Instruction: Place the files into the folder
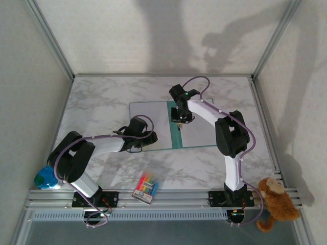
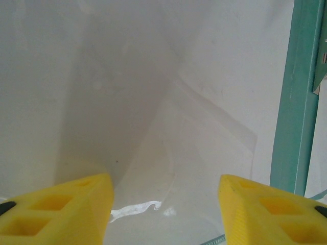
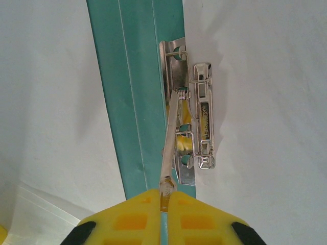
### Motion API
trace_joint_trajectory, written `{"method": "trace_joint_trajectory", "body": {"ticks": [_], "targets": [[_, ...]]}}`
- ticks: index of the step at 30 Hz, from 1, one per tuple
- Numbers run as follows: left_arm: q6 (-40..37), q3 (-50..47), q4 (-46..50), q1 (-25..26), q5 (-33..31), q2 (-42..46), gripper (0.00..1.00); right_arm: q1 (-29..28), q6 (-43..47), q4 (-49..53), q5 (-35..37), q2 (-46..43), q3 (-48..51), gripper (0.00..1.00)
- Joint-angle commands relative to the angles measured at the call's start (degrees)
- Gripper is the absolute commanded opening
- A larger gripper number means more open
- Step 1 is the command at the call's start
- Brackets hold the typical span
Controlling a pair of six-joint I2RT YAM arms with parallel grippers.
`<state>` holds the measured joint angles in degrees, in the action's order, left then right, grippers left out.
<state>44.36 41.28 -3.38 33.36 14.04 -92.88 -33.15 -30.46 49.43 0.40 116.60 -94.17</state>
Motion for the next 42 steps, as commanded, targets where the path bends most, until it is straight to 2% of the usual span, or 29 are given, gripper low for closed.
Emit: {"method": "trace_joint_trajectory", "body": {"ticks": [1,24,42], "targets": [[-1.08,-0.37,4.87,0.51,-1.15,-2.98,0.58,0.42,1.09,2.07,0.56,0.98,1.06,0.07],[-1.39,0.12,5.66,0.48,-1.65,-4.42,0.57,0.36,3.34,2.16,3.70,2.36,4.67,0.00],[-1.20,-0.43,5.83,0.54,-1.91,-4.68,0.57,0.26,3.78,1.41,6.26,4.68,5.80,0.00]]}}
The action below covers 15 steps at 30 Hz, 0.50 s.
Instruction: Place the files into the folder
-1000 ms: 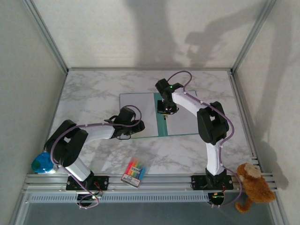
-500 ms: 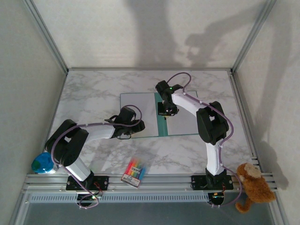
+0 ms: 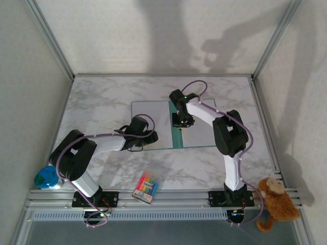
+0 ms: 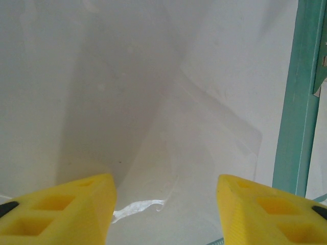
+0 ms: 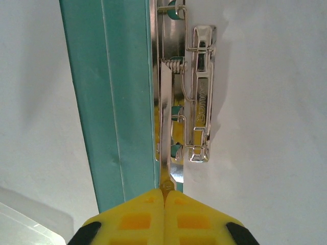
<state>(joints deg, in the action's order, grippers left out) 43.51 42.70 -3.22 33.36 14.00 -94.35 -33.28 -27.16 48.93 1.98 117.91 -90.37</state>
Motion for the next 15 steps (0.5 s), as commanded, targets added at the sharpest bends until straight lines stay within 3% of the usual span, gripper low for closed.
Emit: {"method": "trace_joint_trajectory", "body": {"ticks": [1,15], "targets": [[-0.35,-1.89,5.68,0.52,-1.87,-3.21,0.56,0.31,0.60,2.03,4.94,3.55,1.92,0.00],[-0.17,-1.94,5.45,0.52,-1.69,-3.74,0.56,0.12,1.41,2.88,7.74,5.89,1.31,0.00]]}}
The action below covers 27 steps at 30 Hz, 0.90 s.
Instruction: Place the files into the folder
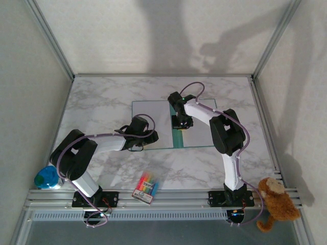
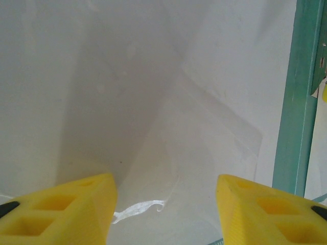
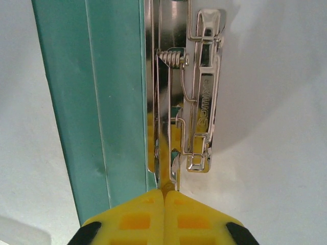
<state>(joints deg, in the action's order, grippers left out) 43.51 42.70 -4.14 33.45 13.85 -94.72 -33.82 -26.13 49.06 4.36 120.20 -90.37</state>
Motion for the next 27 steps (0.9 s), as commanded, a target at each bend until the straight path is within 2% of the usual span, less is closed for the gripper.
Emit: {"method": "trace_joint_trajectory", "body": {"ticks": [1,27], "targets": [[-0.22,-2.00,6.38,0.41,-1.54,-3.38,0.56,0.66,0.54,2.76,5.50,3.68,1.28,0.00],[-0.35,-2.01,6.53,0.46,-1.37,-3.28,0.56,-0.29,0.56,1.92,2.53,6.01,-0.31,0.00]]}}
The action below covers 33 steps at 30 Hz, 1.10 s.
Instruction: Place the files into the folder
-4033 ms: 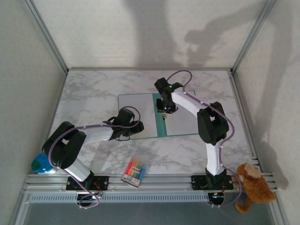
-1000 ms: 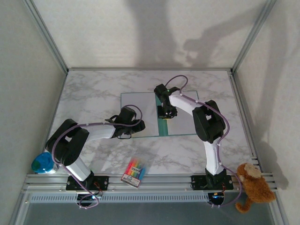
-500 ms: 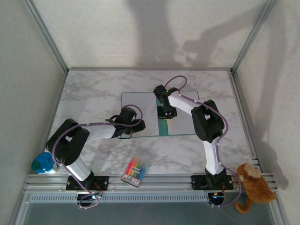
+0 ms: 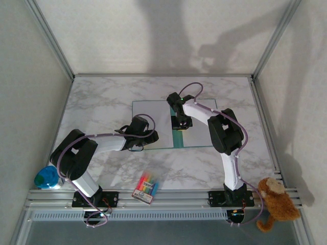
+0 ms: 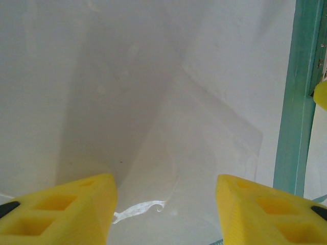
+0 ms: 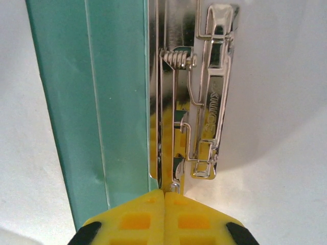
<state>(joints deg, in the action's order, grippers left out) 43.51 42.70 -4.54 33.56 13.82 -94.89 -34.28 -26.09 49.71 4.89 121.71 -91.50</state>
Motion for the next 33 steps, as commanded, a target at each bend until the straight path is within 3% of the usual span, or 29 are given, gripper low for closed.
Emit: {"method": "trace_joint_trajectory", "body": {"ticks": [1,33], "targets": [[-0.42,-2.01,6.98,0.29,-1.35,-3.13,0.56,0.17,0.59,1.31,1.90,4.33,0.59,0.00],[-1.14,-0.84,7.77,0.26,-1.34,-3.98,0.56,0.22,1.47,4.88,2.08,0.78,-6.21,0.00]]}}
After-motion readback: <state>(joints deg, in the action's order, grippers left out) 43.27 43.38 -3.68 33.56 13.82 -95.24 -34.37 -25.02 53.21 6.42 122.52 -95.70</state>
